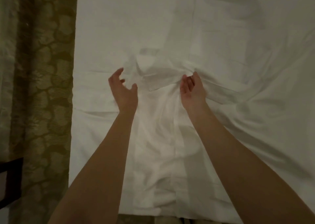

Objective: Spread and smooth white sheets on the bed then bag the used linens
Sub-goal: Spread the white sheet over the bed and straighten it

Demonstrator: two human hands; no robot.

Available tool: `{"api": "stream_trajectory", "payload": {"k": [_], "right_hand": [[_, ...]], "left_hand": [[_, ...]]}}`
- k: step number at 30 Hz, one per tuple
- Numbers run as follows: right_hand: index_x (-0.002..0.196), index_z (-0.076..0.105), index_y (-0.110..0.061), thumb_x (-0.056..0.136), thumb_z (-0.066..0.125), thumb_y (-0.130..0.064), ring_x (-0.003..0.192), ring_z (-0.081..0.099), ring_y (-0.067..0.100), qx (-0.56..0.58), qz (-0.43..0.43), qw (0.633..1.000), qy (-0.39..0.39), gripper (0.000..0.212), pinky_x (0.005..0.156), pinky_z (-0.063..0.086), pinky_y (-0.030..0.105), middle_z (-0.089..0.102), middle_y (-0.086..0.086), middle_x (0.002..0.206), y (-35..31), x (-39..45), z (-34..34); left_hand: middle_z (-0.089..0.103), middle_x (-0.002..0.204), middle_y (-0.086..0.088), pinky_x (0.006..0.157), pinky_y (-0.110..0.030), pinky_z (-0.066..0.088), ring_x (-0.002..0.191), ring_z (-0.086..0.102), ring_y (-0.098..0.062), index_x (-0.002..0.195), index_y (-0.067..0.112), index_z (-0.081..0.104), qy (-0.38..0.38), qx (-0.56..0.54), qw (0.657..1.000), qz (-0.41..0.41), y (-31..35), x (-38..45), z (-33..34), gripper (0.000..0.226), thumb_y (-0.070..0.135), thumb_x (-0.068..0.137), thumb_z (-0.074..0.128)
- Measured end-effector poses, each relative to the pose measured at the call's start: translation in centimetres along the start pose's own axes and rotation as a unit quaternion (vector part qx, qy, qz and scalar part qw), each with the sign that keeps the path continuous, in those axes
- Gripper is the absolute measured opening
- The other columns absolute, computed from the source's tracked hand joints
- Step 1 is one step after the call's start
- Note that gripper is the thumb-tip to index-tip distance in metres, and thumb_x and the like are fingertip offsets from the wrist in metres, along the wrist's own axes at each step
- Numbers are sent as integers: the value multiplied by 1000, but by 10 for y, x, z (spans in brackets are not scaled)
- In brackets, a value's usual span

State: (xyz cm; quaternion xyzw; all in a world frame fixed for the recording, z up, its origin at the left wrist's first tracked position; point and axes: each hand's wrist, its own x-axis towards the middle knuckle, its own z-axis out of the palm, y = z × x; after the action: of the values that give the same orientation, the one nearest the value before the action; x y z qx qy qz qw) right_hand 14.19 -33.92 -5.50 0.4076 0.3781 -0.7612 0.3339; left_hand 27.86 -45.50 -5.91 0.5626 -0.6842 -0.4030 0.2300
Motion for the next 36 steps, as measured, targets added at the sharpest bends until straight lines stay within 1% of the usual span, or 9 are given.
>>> {"api": "stream_trajectory", "payload": {"k": [3, 9, 14, 18, 21, 25, 27, 31, 36], "right_hand": [[83, 60, -13, 89, 63, -3, 60, 60, 6, -131, -105, 986, -2, 12, 53, 47, 16, 61, 1, 73, -1, 11, 17], [118, 59, -14, 78, 46, 16, 110, 60, 7, -527, -328, 763, -181, 52, 97, 47, 23, 64, -3, 112, -34, 31, 4], [135, 54, -11, 79, 44, 12, 123, 48, 6, -640, -398, 616, -231, 61, 106, 29, 8, 56, 0, 136, -47, 36, 28], [138, 49, -12, 87, 50, -1, 121, 54, 15, -668, -419, 575, -218, 52, 101, 30, 10, 60, 0, 130, -63, 50, 49], [143, 42, -14, 91, 55, -10, 114, 56, 15, -712, -404, 533, -214, 54, 95, 33, 12, 62, -1, 124, -79, 48, 47], [137, 44, -16, 92, 58, -26, 100, 60, 28, -824, -352, 440, -60, 49, 88, 41, 35, 65, 9, 105, -112, 40, 26], [124, 55, -14, 90, 61, -31, 106, 59, 35, -866, -319, 386, 15, 38, 88, 42, 39, 66, 14, 111, -130, 38, 7], [103, 70, -12, 87, 64, -31, 101, 58, 36, -843, -332, 419, 55, 26, 85, 43, 39, 62, 17, 106, -153, 34, -21], [87, 73, -2, 89, 62, -37, 85, 66, 34, -798, -404, 447, -15, 37, 77, 45, 36, 71, 21, 88, -164, 35, 24]], "left_hand": [[32, 151, -10, 98, -40, 39, 129, 39, -31, 146, 21, 38, -90, 245, 945, 198, 11, 28, 25, 89, -2, 66, 71], [12, 161, -1, 112, -59, 17, 145, 16, -27, 152, 32, 18, -339, 396, 777, 353, 34, 67, 51, 106, 29, 66, 79], [25, 157, -5, 107, -61, 28, 139, 32, -29, 152, 20, 25, -302, 342, 800, 390, 53, 61, 74, 102, 47, 68, 76], [47, 139, -11, 89, -47, 42, 117, 52, -32, 138, 13, 47, -211, 303, 863, 344, 59, 68, 96, 66, 35, 79, 65], [32, 151, -6, 104, -54, 29, 135, 35, -29, 138, 18, 44, -217, 367, 838, 341, 64, 62, 108, 80, 55, 71, 64], [43, 141, -6, 97, -49, 33, 125, 43, -28, 118, 17, 57, -162, 384, 846, 333, 66, 63, 118, 45, 29, 75, 65], [37, 143, -5, 98, -49, 32, 128, 39, -28, 128, 19, 49, -182, 415, 840, 299, 66, 69, 120, 60, 35, 74, 68], [25, 151, -5, 104, -55, 25, 137, 28, -28, 144, 19, 32, -247, 462, 808, 270, 65, 70, 126, 89, 47, 69, 72], [56, 114, -11, 87, -46, 35, 102, 54, -32, 120, 10, 53, -174, 453, 812, 324, 69, 69, 131, 39, 11, 81, 55]]}}
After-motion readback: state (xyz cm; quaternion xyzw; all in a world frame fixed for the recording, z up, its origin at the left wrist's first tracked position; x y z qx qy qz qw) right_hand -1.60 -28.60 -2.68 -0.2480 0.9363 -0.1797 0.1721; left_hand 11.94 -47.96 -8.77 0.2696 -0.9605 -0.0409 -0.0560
